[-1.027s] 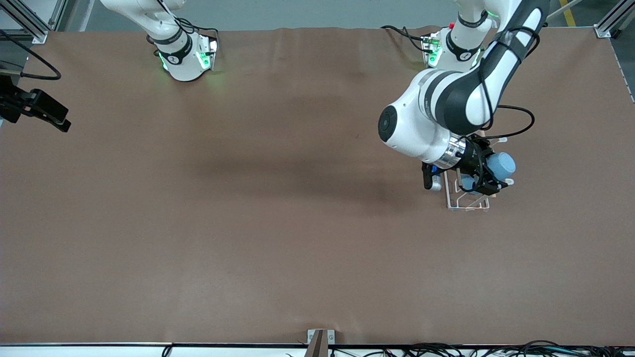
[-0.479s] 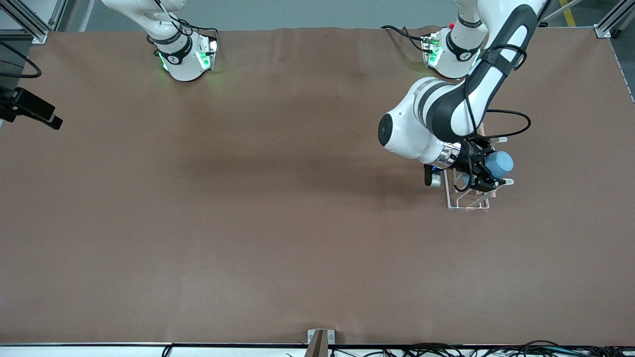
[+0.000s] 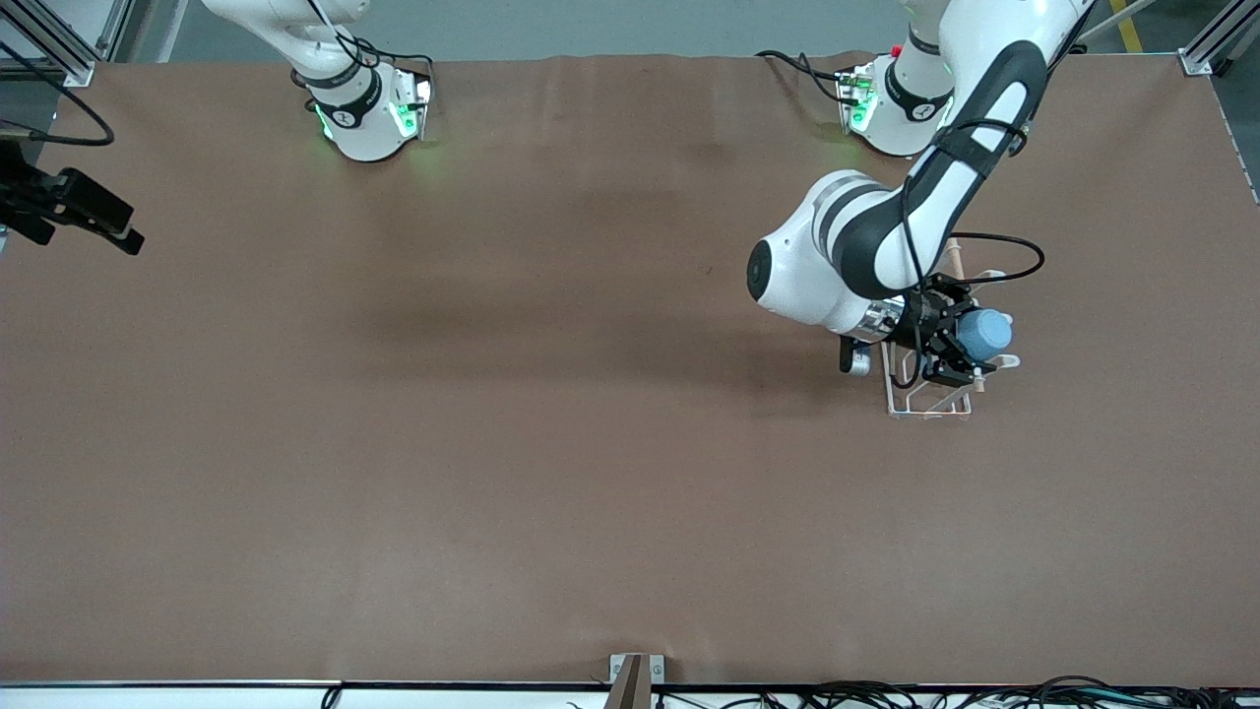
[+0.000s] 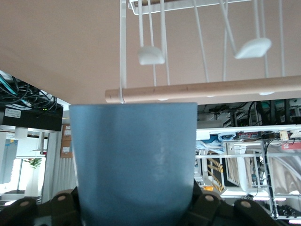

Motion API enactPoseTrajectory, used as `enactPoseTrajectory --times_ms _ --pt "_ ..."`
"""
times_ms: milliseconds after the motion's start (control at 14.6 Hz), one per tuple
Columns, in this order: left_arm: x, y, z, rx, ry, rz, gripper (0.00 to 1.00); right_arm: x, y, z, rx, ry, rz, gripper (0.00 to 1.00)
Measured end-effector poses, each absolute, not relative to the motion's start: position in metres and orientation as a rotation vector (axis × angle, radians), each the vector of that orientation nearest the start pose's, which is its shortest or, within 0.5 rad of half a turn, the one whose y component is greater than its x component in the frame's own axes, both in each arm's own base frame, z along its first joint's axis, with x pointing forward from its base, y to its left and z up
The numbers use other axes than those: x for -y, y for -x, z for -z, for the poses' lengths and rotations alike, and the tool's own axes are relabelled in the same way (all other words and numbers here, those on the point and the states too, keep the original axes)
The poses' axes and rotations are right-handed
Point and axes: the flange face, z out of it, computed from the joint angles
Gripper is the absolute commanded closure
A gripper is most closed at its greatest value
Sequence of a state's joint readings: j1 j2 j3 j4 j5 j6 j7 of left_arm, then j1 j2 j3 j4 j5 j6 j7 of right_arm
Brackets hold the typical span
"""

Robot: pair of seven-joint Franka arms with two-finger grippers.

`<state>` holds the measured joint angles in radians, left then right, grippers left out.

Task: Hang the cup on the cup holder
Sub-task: 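Lower the cup onto a rack hook with the left gripper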

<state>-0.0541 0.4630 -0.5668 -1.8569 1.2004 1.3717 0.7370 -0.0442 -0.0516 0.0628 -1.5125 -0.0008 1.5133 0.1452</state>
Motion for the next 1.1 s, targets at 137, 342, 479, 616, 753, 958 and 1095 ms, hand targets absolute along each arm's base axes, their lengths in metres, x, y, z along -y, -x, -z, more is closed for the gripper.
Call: enactPoseTrajectory --times_ms 137,342,479,616,753,958,1095 --pt "0.214 -0.541 -0.297 -1.582 1.315 -0.934 0.36 -0.014 -0.531 -0.678 -0.188 3.137 0.101 0.0" --pt "0.213 -0.541 -0.283 -1.576 1.325 -0.94 0.36 -0.013 -0.53 -0.685 -0.189 3.134 0.131 0.0" --pt "0.212 -0.541 -0.278 -1.579 1.325 -0.948 0.36 -0.011 -0.53 -0.687 -0.185 3.134 0.136 0.0" --pt "0.21 -0.54 -0.273 -1.584 1.324 -0.957 0.36 -0.01 -0.53 -0.687 -0.173 3.135 0.137 0.0" --pt "0.21 -0.539 -0.266 -1.582 1.328 -0.961 0.35 -0.01 -0.53 -0.687 -0.169 3.135 0.137 0.0" --pt "0.21 -0.538 -0.256 -1.581 1.332 -0.966 0.0 -0.002 -0.53 -0.685 -0.186 3.134 0.116 0.0" --pt "0.21 -0.537 -0.251 -1.568 1.344 -0.959 0.0 0.005 -0.532 -0.683 -0.203 3.134 0.089 0.0"
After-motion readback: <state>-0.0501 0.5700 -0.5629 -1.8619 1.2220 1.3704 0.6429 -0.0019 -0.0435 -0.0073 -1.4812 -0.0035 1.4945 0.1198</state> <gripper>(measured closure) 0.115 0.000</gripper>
